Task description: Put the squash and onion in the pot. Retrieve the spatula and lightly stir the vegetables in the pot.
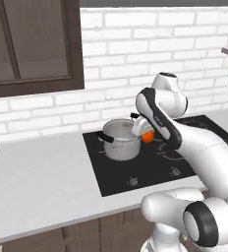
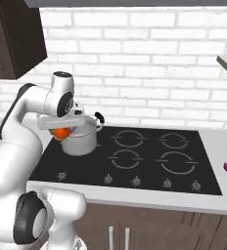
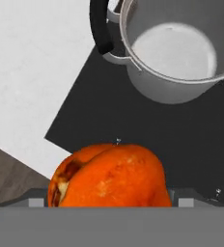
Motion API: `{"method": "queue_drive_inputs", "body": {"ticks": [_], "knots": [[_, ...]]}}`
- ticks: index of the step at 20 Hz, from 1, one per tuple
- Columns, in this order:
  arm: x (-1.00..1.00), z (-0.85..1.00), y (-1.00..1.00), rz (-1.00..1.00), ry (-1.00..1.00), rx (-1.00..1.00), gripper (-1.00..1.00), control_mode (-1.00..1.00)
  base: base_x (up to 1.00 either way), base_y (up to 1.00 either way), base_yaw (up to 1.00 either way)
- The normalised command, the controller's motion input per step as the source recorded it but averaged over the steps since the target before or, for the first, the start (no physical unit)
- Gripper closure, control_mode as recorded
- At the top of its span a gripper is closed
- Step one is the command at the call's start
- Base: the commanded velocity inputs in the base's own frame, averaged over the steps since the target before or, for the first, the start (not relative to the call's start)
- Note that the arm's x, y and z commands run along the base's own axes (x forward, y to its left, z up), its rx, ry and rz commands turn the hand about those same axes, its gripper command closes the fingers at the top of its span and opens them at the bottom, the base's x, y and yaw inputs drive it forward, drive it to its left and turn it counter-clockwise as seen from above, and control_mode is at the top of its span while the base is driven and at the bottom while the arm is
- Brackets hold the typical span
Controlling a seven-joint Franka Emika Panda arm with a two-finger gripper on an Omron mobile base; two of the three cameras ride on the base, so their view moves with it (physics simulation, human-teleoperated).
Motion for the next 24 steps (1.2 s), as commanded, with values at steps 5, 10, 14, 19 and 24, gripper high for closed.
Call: {"method": "queue_drive_inputs", "body": {"ticks": [5,10,14,19,24], "knots": [[0.91,-0.22,0.09,-0.04,0.09,0.0,1.0,-1.0,0.0,0.0,0.0],[0.8,-0.3,0.14,-0.04,0.08,0.0,1.0,-1.0,0.0,0.0,0.0],[0.75,-0.38,0.12,-0.03,0.08,0.0,1.0,-1.0,0.0,0.0,0.0],[0.68,-0.39,0.09,-0.03,0.05,0.0,1.0,-1.0,0.0,0.0,0.0],[0.54,-0.41,0.02,-0.02,0.01,-0.01,1.0,-1.0,0.0,0.0,0.0]]}}
